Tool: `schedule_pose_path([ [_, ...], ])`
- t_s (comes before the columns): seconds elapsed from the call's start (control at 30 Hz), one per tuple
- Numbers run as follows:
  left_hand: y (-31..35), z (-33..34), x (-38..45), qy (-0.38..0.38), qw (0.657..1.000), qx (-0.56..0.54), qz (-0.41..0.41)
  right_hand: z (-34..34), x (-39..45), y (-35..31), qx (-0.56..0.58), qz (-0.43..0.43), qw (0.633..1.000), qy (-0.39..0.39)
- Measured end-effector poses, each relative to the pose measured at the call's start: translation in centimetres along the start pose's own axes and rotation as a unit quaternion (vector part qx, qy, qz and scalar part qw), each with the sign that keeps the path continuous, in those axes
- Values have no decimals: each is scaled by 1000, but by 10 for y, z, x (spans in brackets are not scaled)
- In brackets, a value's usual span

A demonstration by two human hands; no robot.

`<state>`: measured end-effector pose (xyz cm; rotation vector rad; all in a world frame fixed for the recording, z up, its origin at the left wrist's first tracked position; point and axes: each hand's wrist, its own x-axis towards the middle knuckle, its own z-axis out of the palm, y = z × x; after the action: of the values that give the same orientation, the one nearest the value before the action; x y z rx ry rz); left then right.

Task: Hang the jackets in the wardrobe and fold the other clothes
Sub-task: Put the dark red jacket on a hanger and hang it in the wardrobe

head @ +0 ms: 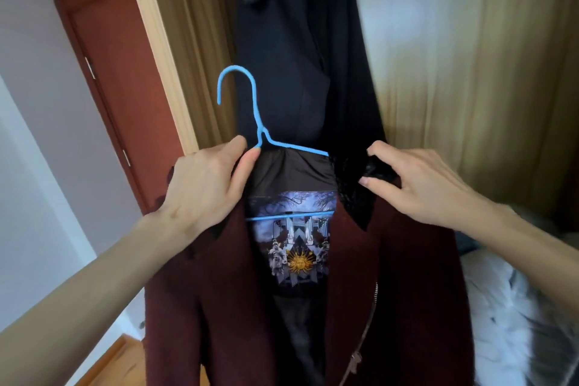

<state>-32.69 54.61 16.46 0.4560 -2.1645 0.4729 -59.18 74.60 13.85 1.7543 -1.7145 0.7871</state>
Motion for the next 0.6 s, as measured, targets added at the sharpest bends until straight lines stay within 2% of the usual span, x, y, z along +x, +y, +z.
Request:
schedule_pose_path([
  [0.13,-27,13,-22,-19,998,-63,-9,3,-22,4,4,71,996,54],
  [0.27,-47,33,-55,-35,982,-157,-103,-3,-39,11,18,116,990,81],
  [0.33,-46,44,-62,21,970,-200,-139,-7,-43,14,28,121,989,85],
  [0.4,-46,49,-60,76,939,-246,-227,-13,-45,17,40,129,987,90],
  [0.5,-47,55,-57,31,891,-312,-328,-22,-46,23,45,144,984,91],
  [0.6,-45,54,-53,-9,883,-350,-313,-30,-47,31,18,153,986,66],
])
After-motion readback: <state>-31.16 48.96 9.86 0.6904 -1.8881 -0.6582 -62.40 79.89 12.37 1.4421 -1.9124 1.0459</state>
